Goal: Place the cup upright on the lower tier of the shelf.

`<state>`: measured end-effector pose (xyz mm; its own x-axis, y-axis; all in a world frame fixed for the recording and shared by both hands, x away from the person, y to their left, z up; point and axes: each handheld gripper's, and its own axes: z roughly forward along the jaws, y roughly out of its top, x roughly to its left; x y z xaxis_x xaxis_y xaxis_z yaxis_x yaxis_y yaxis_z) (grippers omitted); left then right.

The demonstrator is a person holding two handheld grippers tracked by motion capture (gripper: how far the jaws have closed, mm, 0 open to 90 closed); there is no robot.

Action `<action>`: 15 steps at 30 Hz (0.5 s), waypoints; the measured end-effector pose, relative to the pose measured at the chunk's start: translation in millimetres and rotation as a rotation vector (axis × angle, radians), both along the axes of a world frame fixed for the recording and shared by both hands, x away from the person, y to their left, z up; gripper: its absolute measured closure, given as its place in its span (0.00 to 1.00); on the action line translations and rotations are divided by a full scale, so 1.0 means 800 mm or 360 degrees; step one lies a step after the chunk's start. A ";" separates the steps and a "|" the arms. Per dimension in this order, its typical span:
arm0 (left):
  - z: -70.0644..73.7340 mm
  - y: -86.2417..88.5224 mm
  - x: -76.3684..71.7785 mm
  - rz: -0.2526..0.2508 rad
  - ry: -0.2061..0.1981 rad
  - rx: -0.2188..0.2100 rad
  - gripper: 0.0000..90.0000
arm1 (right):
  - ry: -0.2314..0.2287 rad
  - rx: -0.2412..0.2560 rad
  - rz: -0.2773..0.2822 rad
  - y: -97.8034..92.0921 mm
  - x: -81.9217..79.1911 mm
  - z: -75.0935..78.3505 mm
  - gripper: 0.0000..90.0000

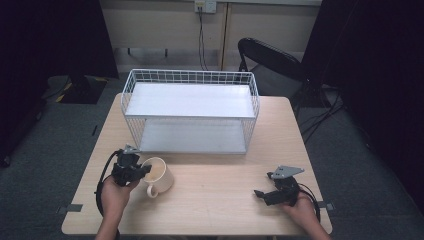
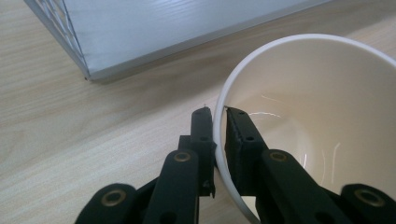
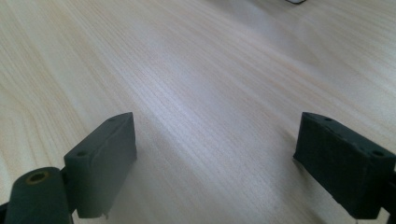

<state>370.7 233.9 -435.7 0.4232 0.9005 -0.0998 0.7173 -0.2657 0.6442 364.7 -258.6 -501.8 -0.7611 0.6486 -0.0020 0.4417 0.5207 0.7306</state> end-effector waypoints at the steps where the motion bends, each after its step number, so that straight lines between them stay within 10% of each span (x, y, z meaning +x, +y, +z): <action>1: 0.000 -0.001 0.001 0.0003 -0.0001 0.0000 0.91 | 0.0000 0.0000 0.0000 0.000 0.000 0.000 0.13; 15: 0.010 -0.014 0.013 0.0086 -0.0025 -0.0024 0.91 | 0.0000 0.0000 0.0000 0.000 0.000 0.000 0.13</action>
<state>381.3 222.7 -427.4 0.3755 0.9206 -0.1071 0.7200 -0.2169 0.6592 364.7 -258.6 -501.8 -0.7610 0.6488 -0.0020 0.4419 0.5206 0.7306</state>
